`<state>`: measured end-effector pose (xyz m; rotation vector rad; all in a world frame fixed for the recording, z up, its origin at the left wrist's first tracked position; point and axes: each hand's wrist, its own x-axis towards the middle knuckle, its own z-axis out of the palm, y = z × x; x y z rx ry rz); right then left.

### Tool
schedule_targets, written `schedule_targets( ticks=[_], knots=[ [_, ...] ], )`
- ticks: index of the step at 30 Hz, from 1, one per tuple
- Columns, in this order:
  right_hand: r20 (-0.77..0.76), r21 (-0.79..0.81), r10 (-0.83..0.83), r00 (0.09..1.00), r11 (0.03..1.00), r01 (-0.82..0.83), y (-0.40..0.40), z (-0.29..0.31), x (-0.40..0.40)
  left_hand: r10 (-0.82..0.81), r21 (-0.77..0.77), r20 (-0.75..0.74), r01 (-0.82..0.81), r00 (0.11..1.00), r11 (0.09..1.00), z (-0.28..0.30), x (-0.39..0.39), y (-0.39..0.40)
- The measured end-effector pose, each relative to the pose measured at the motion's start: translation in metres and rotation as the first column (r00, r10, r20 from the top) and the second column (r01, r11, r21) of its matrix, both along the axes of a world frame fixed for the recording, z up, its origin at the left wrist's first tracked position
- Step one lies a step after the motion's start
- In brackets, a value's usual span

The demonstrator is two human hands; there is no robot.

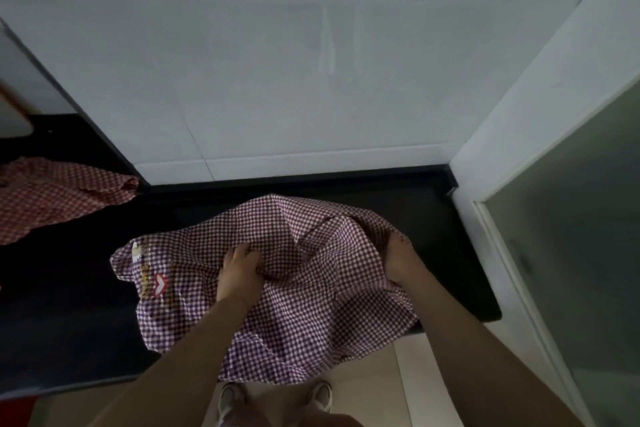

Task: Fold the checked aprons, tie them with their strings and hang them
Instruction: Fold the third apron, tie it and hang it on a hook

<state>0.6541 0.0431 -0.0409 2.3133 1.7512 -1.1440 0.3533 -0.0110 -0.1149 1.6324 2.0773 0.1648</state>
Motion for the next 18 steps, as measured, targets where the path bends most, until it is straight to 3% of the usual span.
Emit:
schedule_targets(
  ticks=[5, 8, 12, 13, 15, 17, 18],
  knots=[
    [-0.040, -0.011, -0.062, 0.997, 0.998, 0.061, -0.024, -0.022, -0.013, 0.032, 0.060, 0.092, -0.037, 0.995, 0.997, 0.005, 0.003, -0.001],
    [-0.093, -0.029, -0.053, 0.994, 0.998, 0.051, -0.022, -0.023, -0.029, 0.045, 0.080, -0.010, -0.044, 0.999, 0.996, 0.017, 0.001, -0.003],
    [0.001, -0.217, -0.011, 1.000, 0.976, 0.011, -0.004, -0.010, -0.032, 0.100, 0.045, -0.085, -0.097, 0.991, 0.994, 0.032, -0.002, -0.007],
    [0.074, -0.161, -0.012, 0.997, 0.987, 0.024, 0.004, -0.002, -0.023, 0.111, 0.017, -0.114, -0.110, 0.987, 0.994, 0.036, -0.004, -0.006],
    [0.216, 0.133, -0.169, 0.962, 0.981, 0.142, 0.023, 0.022, 0.000, 0.157, -0.011, -0.152, -0.161, 0.976, 0.987, 0.045, -0.012, -0.003],
    [0.110, 0.419, -0.414, 0.904, 0.844, 0.335, 0.046, 0.052, 0.021, 0.247, 0.032, -0.119, -0.245, 0.962, 0.969, 0.054, -0.018, 0.002],
    [0.012, 0.501, -0.461, 0.887, 0.771, 0.394, 0.058, 0.064, 0.025, 0.286, 0.079, -0.082, -0.280, 0.955, 0.957, 0.056, -0.018, 0.004]
  ],
)
